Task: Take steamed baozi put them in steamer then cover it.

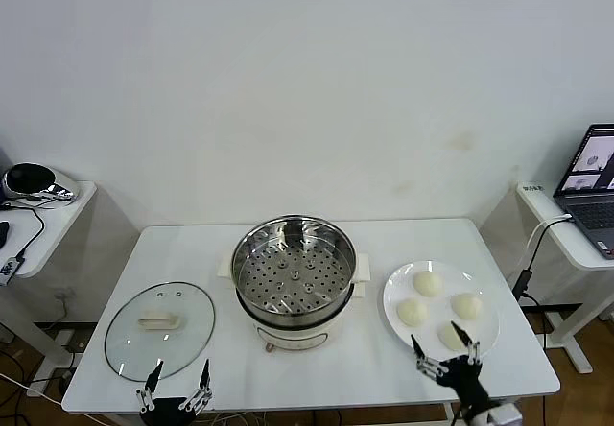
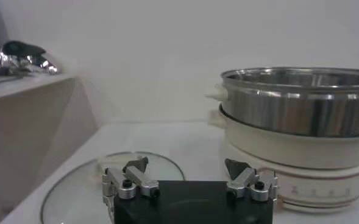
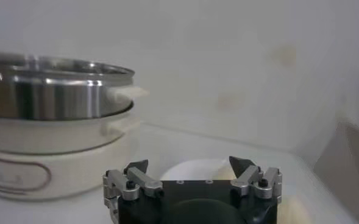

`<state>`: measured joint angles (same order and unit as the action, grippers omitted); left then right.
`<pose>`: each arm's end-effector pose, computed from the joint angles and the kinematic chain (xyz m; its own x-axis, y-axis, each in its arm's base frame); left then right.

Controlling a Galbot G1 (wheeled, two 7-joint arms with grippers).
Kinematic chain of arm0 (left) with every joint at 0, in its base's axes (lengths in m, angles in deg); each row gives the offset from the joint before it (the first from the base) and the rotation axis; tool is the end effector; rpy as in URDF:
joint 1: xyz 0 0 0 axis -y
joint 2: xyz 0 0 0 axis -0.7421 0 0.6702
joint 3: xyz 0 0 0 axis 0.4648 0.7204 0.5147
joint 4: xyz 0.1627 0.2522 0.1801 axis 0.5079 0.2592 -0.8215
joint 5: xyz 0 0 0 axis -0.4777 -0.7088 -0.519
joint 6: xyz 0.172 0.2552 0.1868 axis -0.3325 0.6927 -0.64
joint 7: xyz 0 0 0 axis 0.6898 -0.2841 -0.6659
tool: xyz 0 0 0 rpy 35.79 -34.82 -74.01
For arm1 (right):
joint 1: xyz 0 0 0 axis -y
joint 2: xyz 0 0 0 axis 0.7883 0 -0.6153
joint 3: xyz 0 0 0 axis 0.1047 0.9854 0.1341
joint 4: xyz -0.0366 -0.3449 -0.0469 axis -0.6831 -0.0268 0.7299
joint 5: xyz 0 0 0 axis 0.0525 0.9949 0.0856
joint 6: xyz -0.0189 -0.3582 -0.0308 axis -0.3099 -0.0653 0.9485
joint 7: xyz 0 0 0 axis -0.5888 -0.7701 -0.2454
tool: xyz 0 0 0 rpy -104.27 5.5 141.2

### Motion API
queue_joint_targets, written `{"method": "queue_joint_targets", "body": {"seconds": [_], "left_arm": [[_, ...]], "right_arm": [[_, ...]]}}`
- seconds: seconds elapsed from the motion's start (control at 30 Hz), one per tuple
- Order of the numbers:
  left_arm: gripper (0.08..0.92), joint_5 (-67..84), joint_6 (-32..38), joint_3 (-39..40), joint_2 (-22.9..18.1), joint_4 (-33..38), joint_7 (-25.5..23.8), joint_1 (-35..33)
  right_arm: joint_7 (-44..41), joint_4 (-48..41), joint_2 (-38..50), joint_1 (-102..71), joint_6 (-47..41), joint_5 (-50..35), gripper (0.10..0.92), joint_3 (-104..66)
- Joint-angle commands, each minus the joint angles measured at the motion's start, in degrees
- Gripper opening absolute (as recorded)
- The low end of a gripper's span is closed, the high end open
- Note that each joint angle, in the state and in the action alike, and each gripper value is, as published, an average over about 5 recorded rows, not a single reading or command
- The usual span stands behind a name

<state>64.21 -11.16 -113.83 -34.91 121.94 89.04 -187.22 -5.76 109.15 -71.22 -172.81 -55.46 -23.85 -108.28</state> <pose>0.0836 0.0395 -0.3262 -0.9656 -0.0623 0.2523 -0.0441 0.9960 0.0773 0.2001 -0.1460 -0.3020 -0.9484 -0.2314 0.2166 -0.3092 0.8259 -0.4714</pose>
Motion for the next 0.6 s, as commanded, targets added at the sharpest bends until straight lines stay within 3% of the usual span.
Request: {"method": "queue_joint_targets", "body": {"seconds": [0.03, 0.37, 0.6], "left_arm": [[0.823, -3.2, -6.3, 0.0, 0.6, 1.3, 0.6, 0.6], [0.823, -5.4, -9.0, -0.8, 0.8, 3.7, 0.8, 0.6], [0.823, -5.2, -9.3, -2.2, 0.1, 4.9, 1.7, 0.6]], "right_arm": [[-3.0, -0.6, 10.4, 7.5, -4.0, 9.6, 0.823, -2.6], [-24.8, -10.3, 31.6, 29.1, -10.3, 18.7, 0.823, 7.5], [-37.3, -22.2, 36.4, 54.3, -8.0, 20.8, 0.823, 30.5]]}}
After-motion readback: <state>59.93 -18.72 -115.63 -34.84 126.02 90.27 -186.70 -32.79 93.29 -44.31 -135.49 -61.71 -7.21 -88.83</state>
